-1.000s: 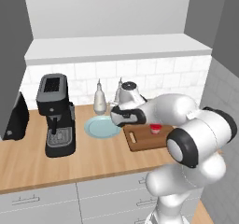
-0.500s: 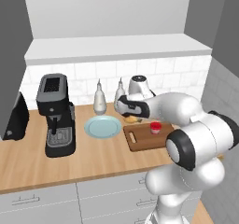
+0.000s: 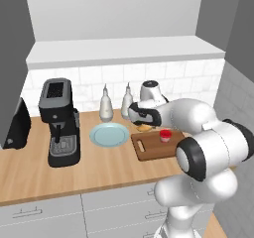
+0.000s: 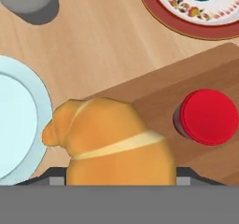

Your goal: From the different types of pastries on the counter, select a croissant and place it on the cutting board. Then retrieve a jar of jam from the cabinet and place it alongside the croissant on the cutting board.

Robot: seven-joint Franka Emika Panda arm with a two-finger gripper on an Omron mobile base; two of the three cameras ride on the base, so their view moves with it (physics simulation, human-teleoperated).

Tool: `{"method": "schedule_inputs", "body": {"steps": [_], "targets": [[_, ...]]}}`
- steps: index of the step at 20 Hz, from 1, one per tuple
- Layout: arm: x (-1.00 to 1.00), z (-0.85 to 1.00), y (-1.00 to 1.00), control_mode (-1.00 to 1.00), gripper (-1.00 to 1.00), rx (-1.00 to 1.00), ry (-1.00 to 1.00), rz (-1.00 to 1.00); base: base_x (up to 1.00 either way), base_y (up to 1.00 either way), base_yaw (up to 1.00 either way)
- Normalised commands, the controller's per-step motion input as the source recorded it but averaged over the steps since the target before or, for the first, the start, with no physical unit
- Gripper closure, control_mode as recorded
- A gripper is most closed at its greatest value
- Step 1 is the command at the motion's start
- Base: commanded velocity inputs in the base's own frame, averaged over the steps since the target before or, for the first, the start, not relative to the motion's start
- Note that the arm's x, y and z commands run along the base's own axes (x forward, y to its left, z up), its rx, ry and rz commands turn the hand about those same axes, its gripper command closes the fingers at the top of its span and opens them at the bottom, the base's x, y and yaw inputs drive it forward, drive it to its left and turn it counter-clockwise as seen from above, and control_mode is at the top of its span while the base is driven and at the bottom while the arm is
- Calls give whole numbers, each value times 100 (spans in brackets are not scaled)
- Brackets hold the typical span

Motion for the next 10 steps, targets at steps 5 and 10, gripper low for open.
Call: {"method": "schedule_inputs", "body": {"steps": [5, 10], "targets": [[-55, 0, -47, -100, 100, 15, -2, 5, 0, 0, 0], [-13, 0, -5, -100, 100, 3, 0, 0, 0, 0, 0]]}}
